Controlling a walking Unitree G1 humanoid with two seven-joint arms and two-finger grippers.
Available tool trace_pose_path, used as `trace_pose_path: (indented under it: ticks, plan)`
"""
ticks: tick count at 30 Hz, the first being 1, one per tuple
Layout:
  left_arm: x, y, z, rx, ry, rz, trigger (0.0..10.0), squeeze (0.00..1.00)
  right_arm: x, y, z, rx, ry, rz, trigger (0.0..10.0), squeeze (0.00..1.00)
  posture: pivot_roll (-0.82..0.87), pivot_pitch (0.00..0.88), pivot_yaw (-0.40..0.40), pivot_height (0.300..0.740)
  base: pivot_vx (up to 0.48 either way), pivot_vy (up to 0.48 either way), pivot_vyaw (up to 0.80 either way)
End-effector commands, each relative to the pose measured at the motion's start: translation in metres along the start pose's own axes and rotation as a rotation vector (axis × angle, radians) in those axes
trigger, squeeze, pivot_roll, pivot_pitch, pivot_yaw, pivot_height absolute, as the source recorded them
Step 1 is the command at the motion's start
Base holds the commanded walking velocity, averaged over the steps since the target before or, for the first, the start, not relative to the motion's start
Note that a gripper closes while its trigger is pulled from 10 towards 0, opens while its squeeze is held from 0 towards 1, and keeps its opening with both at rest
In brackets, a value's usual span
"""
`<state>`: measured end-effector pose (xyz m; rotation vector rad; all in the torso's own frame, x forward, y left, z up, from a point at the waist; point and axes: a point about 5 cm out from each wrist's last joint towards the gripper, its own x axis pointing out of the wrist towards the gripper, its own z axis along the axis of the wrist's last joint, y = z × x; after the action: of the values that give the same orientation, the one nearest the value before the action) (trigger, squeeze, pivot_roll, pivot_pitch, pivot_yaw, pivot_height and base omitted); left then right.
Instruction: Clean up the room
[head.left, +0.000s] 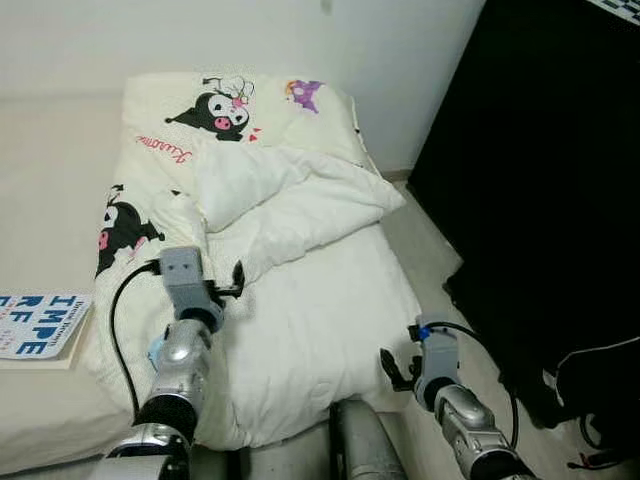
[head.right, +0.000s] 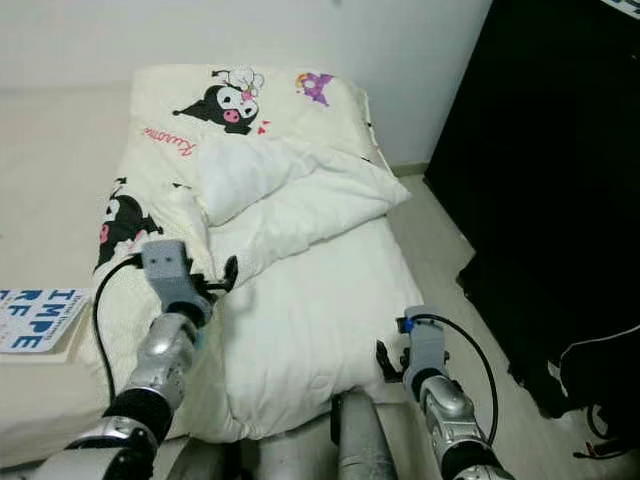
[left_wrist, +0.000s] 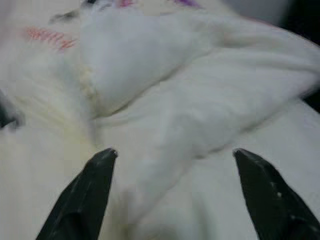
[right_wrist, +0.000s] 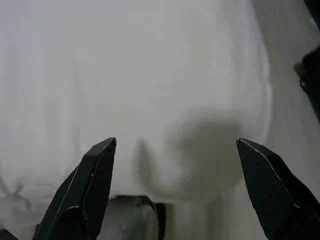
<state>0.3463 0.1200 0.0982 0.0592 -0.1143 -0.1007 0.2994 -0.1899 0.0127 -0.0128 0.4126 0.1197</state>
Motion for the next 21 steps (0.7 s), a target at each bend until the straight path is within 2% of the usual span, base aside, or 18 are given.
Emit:
trace_pose_path:
  ticks: [1,2,5,7,13,15,16,18,21]
  plan:
    - [-0.003,-0.015,-0.007,0.119,0.020,-0.012,10.0,0.00,-0.004,-0.004,-0.009,0.023,0.016,-0.023,10.0,0.00,-0.22,0.207,-0.046,0.635,0.000,0.000,0.00]
    - [-0.002,-0.018,-0.006,0.169,0.016,-0.001,10.0,0.00,-0.004,-0.004,-0.009,0.024,0.012,-0.025,10.0,0.00,-0.22,0.207,-0.046,0.635,0.000,0.000,0.00]
    - [0.001,-0.018,-0.005,0.216,0.033,0.019,10.0,0.00,-0.005,-0.004,-0.009,0.025,0.008,-0.026,10.0,0.00,-0.23,0.210,-0.040,0.635,0.000,0.000,0.00]
    - [0.007,-0.016,-0.005,0.284,0.082,0.061,10.0,0.00,-0.007,-0.002,-0.012,0.026,0.005,-0.016,10.0,0.00,-0.23,0.218,-0.034,0.635,0.000,0.000,0.00]
    - [0.009,-0.011,-0.008,0.278,0.144,0.106,10.0,0.00,-0.009,0.003,-0.020,0.033,0.033,-0.016,10.0,0.00,-0.24,0.232,-0.025,0.635,0.000,0.000,0.00]
    - [0.011,0.002,-0.010,0.245,0.200,0.194,10.0,0.00,-0.012,0.006,-0.030,0.068,0.094,-0.029,10.0,0.00,-0.24,0.250,-0.019,0.625,0.000,0.000,0.00]
    - [0.011,0.002,-0.010,0.245,0.200,0.194,10.0,0.00,-0.012,0.006,-0.030,0.068,0.094,-0.029,10.0,0.00,-0.24,0.250,-0.019,0.625,0.000,0.000,0.00]
    - [0.013,0.012,-0.010,0.261,0.220,0.269,10.0,0.00,-0.014,0.009,-0.035,0.086,0.115,-0.028,10.0,0.00,-0.23,0.261,-0.021,0.615,0.000,0.000,0.00]
    - [0.013,0.020,-0.009,0.293,0.232,0.324,10.0,0.00,-0.015,0.014,-0.037,0.102,0.115,-0.006,10.0,0.00,-0.23,0.278,-0.017,0.605,0.000,0.000,0.00]
